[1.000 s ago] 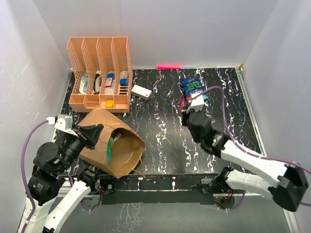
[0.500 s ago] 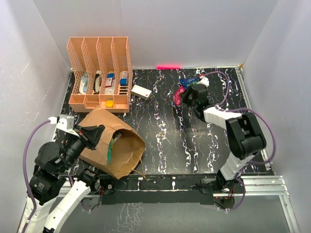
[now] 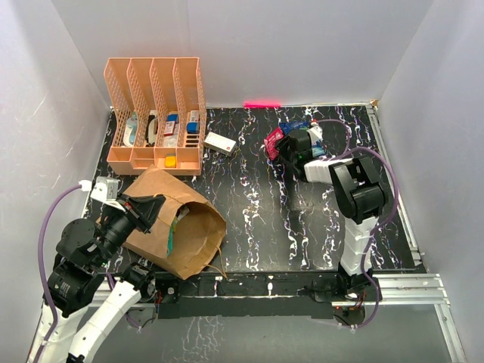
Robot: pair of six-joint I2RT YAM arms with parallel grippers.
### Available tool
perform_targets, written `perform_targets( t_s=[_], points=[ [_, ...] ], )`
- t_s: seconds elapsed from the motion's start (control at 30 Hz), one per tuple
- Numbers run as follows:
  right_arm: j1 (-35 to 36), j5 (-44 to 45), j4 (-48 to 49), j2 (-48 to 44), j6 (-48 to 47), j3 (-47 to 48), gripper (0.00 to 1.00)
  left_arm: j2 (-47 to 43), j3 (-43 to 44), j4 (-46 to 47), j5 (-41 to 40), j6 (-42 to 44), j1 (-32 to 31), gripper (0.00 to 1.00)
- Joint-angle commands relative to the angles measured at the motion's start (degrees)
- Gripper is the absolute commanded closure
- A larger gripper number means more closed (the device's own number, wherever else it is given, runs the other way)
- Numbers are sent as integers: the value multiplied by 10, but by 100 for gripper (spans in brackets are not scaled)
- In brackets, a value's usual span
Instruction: Take the snacks out of the paper bag
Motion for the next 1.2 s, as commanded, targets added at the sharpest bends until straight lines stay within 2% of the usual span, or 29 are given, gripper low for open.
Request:
perform_targets(
  t_s=[0.0,0.1,0.2,0.33,0.47,0.53,0.63,0.8,0.97,1.07,1.17],
  points=[
    [-5,5,29,-57,-7,-50,49,6,2,13,6,-2,-2,100],
    [-5,-45,84,-134,-21,-148,37,2,-1,12,3,-2,-2,100],
    [-6,-70,66,-223,-62,-221,31,2,4,8,-3,5,-2,100],
    [-5,-79,-5,-335,-144,-274,29,4,19,-6,-18,18,-1,100],
    [3,-192,-24,-421,-217,-312,29,0,25,-10,-34,25,-2,100],
    [32,-238,-2,-459,-234,-344,29,0,27,-13,-44,28,-2,100],
    [131,-219,36,-500,-241,-378,29,2,30,-16,-48,32,-2,100],
    [314,-142,109,-475,-220,-378,30,8,40,-25,-53,35,-2,100],
    [460,-42,162,-365,-203,-312,35,7,45,-28,-58,33,-2,100],
    [533,9,241,-295,-219,-283,40,12,49,-29,-47,33,-2,100],
    [571,39,251,-223,-224,-218,49,17,50,-32,-37,34,-2,100]
  ],
)
